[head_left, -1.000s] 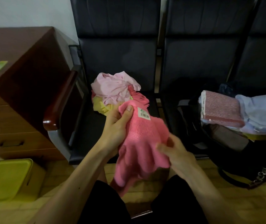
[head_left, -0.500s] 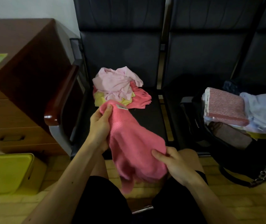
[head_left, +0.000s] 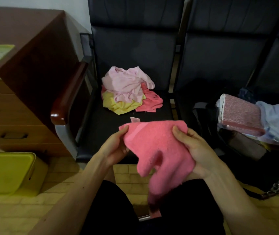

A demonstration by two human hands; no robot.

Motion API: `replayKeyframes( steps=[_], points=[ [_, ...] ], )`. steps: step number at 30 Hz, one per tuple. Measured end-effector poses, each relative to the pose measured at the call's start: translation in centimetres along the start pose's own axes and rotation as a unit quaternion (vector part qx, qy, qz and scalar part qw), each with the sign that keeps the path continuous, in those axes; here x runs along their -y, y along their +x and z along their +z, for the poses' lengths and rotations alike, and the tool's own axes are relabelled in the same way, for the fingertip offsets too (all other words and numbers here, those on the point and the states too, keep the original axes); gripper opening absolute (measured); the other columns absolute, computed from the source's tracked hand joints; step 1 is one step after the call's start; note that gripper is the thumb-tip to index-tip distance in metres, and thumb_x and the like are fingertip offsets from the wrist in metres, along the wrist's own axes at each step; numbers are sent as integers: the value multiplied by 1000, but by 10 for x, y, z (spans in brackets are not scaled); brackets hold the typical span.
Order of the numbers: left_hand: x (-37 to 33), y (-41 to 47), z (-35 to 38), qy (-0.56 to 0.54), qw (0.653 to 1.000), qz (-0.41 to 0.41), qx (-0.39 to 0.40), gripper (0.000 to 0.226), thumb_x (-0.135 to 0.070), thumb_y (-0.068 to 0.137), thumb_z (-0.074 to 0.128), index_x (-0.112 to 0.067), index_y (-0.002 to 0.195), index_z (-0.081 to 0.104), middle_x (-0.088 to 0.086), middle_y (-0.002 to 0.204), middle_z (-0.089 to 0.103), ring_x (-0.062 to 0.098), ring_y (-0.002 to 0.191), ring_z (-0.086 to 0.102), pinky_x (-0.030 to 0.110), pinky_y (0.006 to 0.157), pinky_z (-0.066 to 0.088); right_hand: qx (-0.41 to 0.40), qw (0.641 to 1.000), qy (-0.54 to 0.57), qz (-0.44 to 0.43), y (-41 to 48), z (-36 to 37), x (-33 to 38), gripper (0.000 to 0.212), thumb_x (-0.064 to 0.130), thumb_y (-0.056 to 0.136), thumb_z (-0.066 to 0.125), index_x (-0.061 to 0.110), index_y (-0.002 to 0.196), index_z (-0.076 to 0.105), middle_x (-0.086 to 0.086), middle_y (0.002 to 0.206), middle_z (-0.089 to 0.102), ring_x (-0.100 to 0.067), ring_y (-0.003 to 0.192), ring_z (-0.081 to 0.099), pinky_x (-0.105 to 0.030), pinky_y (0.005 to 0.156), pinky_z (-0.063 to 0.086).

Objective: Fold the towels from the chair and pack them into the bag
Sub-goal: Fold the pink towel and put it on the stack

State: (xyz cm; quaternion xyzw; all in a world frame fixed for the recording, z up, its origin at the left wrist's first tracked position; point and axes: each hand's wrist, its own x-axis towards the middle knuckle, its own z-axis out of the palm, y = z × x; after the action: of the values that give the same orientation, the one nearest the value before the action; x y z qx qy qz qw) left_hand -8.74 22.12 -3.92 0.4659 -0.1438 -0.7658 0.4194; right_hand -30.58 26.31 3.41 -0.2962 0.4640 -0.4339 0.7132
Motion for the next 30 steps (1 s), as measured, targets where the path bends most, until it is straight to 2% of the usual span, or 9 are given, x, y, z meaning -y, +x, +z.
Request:
replayKeyframes(
  steps=[2,5,8,11,15,18,21,26,30],
  points=[
    [9,-4,4,-11,999,14,48,49,-47,99,45,-15,133,61,9,98,72,18,83,69,34,76,59,8,1000,17,-4,1,3,4,90,44,27,100,10,104,69,-7,87,74,-22,79,72,-37,66,58],
    [30,-8,9,-7,991,12,130,79,-73,91,23,-19,139,56,16,136,61,36,129,54,56,113,37,13,998,53,-12,0,9,13,51,36,53,89,10,93,73,-7,80,72,-18,70,71,-30,58,58],
    [50,-11,7,-26,970,-46,237,108,-86,73,30,-6,143,49,23,147,49,41,138,42,57,117,29,23,997,68,-17,5,10,18,56,38,54,90,9,100,75,-11,87,72,-21,78,71,-38,72,62],
    [61,-16,8,-14,942,-48,332,110,-86,69,44,-7,144,49,29,154,34,49,144,24,61,118,17,8,997,80,-17,7,10,22,54,40,62,87,11,106,76,-17,107,72,-28,97,70,-46,92,55],
    [65,-13,2,121,969,-25,213,108,-66,40,91,-13,127,57,17,130,58,37,132,47,51,112,40,-66,995,69,-25,14,6,30,46,34,77,72,10,116,71,-15,113,72,-27,104,70,-41,95,55],
    [67,-16,-18,115,968,-52,217,84,-52,31,100,-13,99,69,5,98,72,19,96,67,45,96,52,-107,992,57,-27,20,5,29,47,33,80,72,8,120,68,-17,115,71,-28,106,69,-43,94,53],
    [61,-22,-28,113,957,-64,261,65,-41,38,101,-12,91,77,3,90,77,14,85,73,29,76,59,-134,989,64,-21,23,2,29,32,28,88,65,8,112,68,-15,102,75,-24,92,74,-39,79,56],
    [57,-26,-24,265,940,4,216,46,-28,78,81,6,108,71,13,103,74,23,99,67,48,102,46,-188,980,66,7,30,-5,25,34,27,87,67,8,115,68,-16,104,74,-26,89,74,-34,68,58],
    [54,-29,-16,198,968,25,155,32,-24,77,72,0,99,72,17,101,69,26,96,64,41,94,46,-207,976,60,8,31,-8,24,39,28,82,71,9,116,69,-17,111,72,-29,102,70,-39,79,56]
  ],
)
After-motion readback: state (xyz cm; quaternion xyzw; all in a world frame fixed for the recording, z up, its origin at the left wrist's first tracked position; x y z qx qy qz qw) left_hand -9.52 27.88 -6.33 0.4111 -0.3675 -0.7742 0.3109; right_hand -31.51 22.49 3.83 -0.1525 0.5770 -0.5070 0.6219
